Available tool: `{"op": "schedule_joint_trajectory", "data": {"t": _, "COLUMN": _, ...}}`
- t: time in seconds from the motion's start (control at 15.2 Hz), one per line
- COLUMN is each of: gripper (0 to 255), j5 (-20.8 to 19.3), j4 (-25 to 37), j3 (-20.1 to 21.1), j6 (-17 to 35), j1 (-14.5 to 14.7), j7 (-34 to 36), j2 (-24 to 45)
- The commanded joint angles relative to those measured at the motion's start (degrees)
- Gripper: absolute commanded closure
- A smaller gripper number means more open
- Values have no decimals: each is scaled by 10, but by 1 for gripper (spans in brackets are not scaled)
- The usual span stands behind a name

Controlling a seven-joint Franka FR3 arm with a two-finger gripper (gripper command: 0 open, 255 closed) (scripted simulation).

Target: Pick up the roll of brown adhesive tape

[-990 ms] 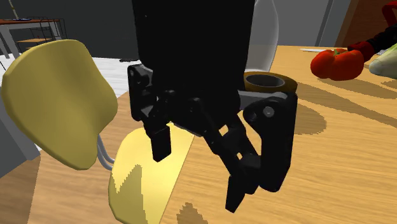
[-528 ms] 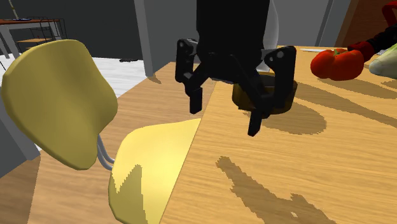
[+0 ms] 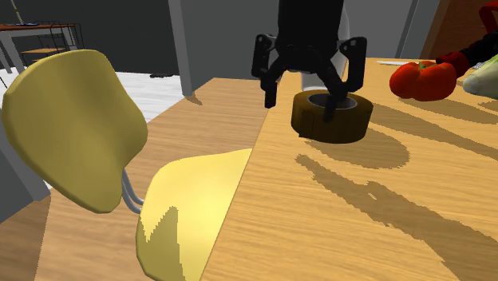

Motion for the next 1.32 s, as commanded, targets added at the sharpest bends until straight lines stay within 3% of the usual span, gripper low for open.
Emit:
{"op": "schedule_joint_trajectory", "data": {"t": 0.0, "gripper": 0, "j5": -4, "j4": 67, "j3": 5, "j6": -17, "j1": 4, "j7": 8, "j2": 51}}
{"op": "schedule_joint_trajectory", "data": {"t": 0.4, "gripper": 0, "j5": -21, "j4": 309, "j3": 13, "j6": -95, "j1": 25, "j7": 30, "j2": 220}}
{"op": "schedule_joint_trajectory", "data": {"t": 0.99, "gripper": 0, "j5": -19, "j4": 226, "j3": 13, "j6": -28, "j1": 23, "j7": 31, "j2": 203}}
{"op": "schedule_joint_trajectory", "data": {"t": 1.06, "gripper": 255, "j5": -19, "j4": 225, "j3": 12, "j6": -27, "j1": 22, "j7": 30, "j2": 203}}
{"op": "schedule_joint_trajectory", "data": {"t": 1.25, "gripper": 255, "j5": -19, "j4": 226, "j3": 12, "j6": -28, "j1": 22, "j7": 30, "j2": 203}}
